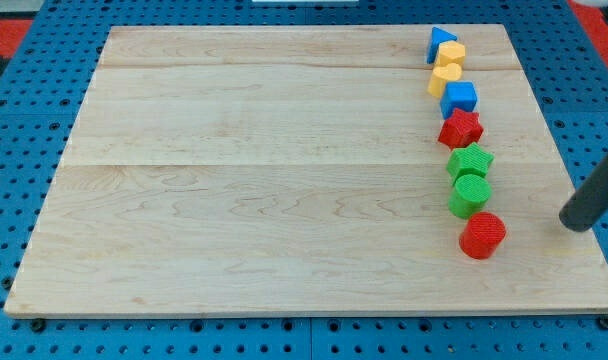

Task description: Slide the red star away from the vertical line

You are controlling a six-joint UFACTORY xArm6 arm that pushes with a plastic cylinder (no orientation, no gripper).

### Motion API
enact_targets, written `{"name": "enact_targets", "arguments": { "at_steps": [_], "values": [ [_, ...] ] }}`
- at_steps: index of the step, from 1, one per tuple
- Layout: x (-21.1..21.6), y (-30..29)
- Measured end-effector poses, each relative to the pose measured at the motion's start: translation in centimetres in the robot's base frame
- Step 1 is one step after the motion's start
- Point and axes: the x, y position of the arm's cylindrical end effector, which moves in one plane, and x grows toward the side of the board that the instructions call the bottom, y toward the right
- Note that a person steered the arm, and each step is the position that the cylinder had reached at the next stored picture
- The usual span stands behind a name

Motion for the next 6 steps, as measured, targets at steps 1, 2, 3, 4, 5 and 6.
{"name": "enact_targets", "arguments": {
  "at_steps": [1, 2, 3, 4, 5, 6],
  "values": [
    [-3.0, 0.0],
    [-5.6, 0.1],
    [-7.1, 0.3],
    [-8.6, 0.6],
    [-9.6, 1.3],
    [-10.8, 1.6]
  ]
}}
